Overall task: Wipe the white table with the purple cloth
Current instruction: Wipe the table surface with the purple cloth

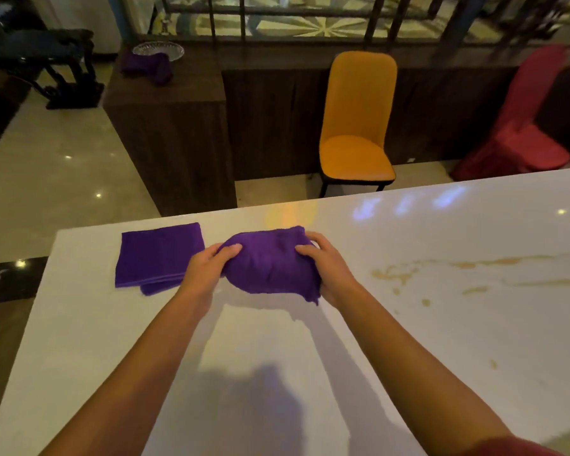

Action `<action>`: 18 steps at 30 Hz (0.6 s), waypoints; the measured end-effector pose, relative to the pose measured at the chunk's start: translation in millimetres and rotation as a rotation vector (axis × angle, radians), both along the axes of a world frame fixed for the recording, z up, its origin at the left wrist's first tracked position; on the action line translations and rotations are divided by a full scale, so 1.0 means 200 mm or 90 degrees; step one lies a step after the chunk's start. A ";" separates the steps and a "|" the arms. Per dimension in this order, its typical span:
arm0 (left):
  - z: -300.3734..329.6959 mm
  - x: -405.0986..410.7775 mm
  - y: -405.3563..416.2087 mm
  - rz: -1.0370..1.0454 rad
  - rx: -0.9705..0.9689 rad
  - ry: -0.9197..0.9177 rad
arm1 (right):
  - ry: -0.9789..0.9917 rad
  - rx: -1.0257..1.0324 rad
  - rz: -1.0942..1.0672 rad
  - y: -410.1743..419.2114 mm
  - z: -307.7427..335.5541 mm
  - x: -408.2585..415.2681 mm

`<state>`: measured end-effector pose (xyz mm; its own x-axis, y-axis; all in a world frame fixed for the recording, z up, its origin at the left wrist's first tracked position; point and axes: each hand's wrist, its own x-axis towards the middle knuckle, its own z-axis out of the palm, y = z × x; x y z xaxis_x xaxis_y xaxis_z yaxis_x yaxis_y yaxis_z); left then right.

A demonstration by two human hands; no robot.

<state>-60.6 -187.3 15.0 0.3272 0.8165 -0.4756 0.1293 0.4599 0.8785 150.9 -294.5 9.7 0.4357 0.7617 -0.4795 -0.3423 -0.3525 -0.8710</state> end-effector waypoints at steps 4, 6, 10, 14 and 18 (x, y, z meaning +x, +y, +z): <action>0.00 0.07 -0.39 0.007 -0.149 -0.244 | -0.003 0.000 -0.025 -0.33 0.05 -0.05; -0.03 0.13 -0.59 -0.022 -0.140 -0.218 | -0.006 -0.038 -0.034 -0.52 0.00 -0.06; -0.12 0.25 -0.83 -0.060 -0.157 -0.169 | 0.009 -0.137 -0.071 -0.88 -0.13 0.03; -0.15 0.39 -0.96 -0.070 -0.132 -0.192 | 0.027 -0.222 -0.067 -1.11 -0.19 0.20; -0.18 0.58 -1.08 -0.067 -0.114 -0.225 | 0.086 -0.273 0.061 -1.26 -0.26 0.44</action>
